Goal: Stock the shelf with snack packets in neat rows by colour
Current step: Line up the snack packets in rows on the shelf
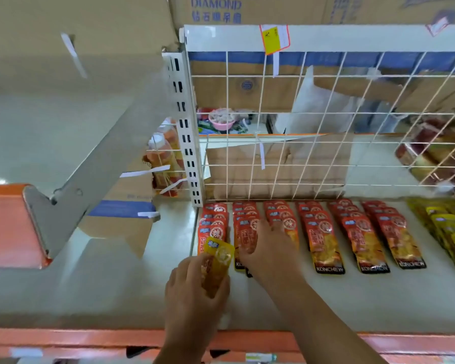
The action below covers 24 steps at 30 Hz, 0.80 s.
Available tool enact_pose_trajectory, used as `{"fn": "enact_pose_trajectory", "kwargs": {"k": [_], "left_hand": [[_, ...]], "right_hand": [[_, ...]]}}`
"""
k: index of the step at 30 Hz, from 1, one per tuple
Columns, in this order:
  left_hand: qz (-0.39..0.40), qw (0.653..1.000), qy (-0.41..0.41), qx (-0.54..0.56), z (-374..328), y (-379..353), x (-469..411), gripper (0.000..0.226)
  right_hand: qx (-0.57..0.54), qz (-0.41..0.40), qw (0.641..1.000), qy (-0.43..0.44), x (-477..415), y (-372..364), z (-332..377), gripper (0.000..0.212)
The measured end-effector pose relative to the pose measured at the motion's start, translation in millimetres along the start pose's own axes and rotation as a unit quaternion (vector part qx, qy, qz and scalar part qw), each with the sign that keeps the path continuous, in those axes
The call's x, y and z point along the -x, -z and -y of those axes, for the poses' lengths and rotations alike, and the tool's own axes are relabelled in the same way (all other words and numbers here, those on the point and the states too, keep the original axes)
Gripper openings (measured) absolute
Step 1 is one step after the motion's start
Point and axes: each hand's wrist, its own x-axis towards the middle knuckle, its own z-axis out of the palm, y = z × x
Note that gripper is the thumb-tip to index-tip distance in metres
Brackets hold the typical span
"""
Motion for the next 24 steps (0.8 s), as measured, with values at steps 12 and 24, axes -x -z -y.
{"fn": "enact_pose_trajectory", "kwargs": {"k": [12, 24], "left_hand": [[0.043, 0.999, 0.0, 0.033, 2.2, 1.5, -1.5, 0.052], [0.047, 0.998, -0.01, 0.034, 1.4, 1.5, 1.2, 0.055]], "right_hand": [[0.028, 0.021, 0.998, -0.047, 4.5, -7.2, 22.9, 0.057], [0.032, 0.019, 0.998, -0.051, 4.5, -16.4, 21.0, 0.058]]}}
